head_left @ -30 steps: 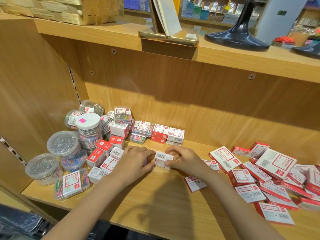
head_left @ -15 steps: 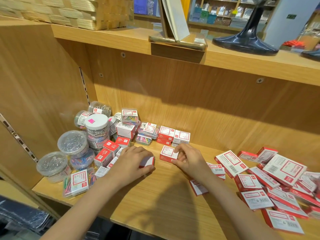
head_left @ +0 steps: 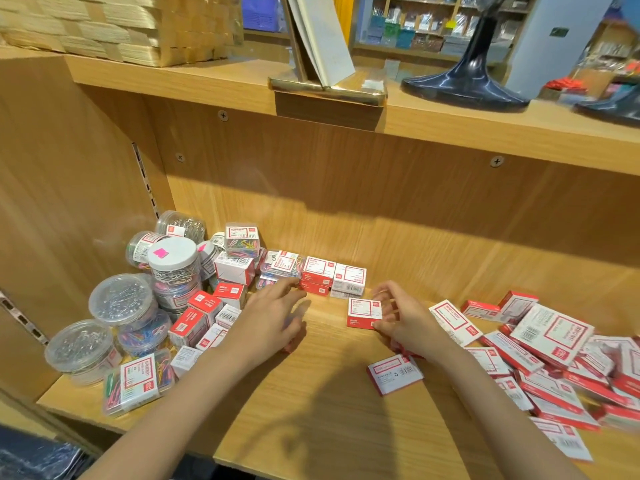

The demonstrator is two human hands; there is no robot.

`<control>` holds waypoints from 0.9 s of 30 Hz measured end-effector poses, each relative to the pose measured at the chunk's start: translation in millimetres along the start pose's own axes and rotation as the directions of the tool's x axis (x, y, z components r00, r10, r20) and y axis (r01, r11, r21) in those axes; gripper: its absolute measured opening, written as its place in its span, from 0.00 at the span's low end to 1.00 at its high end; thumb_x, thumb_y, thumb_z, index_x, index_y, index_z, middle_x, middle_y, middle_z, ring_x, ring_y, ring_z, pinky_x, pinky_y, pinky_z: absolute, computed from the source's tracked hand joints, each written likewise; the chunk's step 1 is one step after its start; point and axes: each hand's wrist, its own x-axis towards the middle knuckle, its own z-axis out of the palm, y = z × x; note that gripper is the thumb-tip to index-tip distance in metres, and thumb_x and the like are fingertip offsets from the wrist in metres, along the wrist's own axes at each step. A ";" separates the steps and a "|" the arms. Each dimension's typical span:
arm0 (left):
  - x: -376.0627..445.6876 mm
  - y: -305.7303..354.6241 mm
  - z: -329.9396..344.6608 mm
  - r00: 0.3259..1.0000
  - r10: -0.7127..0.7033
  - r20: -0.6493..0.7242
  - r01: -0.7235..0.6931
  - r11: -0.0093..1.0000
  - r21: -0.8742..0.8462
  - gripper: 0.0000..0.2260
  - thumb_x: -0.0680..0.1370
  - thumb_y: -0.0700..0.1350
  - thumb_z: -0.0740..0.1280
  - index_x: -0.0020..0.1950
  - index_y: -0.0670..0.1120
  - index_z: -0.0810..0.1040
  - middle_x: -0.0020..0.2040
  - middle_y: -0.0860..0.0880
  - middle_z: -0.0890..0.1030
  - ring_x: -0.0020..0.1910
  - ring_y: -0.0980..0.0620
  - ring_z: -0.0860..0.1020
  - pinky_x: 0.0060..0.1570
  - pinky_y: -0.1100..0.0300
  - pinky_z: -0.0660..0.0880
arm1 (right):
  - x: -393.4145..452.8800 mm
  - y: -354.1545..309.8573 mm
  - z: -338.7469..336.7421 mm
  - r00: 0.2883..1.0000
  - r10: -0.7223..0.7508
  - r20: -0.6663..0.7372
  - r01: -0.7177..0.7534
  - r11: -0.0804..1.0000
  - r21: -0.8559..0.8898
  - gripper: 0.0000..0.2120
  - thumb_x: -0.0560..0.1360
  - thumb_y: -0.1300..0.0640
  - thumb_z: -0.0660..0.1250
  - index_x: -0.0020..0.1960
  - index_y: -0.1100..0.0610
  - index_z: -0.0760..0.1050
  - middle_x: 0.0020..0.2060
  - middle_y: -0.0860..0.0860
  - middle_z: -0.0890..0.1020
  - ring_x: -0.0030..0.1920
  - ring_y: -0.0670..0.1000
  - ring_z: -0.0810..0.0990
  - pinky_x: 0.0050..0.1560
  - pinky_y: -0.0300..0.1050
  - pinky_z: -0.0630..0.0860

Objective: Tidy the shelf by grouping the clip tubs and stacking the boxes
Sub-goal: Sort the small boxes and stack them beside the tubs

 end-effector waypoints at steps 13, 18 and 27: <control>23.5 -2.0 12.8 0.998 0.070 -0.003 -0.066 0.963 0.261 0.19 0.69 0.43 0.64 0.59 0.43 0.78 0.65 0.45 0.74 0.64 0.47 0.73 0.64 0.46 0.56 | 15.5 3.1 3.3 0.996 -0.074 -0.044 0.074 0.997 0.008 0.25 0.68 0.55 0.74 0.62 0.50 0.69 0.52 0.44 0.72 0.52 0.45 0.73 0.54 0.39 0.72; 17.1 0.8 11.7 0.994 0.102 -0.031 -0.097 0.987 0.127 0.21 0.73 0.48 0.56 0.61 0.42 0.76 0.63 0.45 0.75 0.60 0.45 0.75 0.61 0.50 0.67 | 32.7 -3.0 10.4 0.986 -0.120 -0.117 0.125 0.992 0.031 0.21 0.74 0.58 0.67 0.66 0.57 0.68 0.55 0.47 0.71 0.57 0.46 0.73 0.58 0.36 0.70; 17.8 6.2 35.7 0.945 0.264 0.191 -0.264 0.964 -0.025 0.30 0.70 0.51 0.48 0.72 0.49 0.63 0.72 0.51 0.64 0.70 0.50 0.64 0.69 0.58 0.59 | 42.4 -3.5 16.5 0.981 -0.089 -0.170 0.093 0.995 0.016 0.12 0.71 0.61 0.70 0.53 0.55 0.71 0.49 0.48 0.67 0.49 0.44 0.73 0.46 0.26 0.72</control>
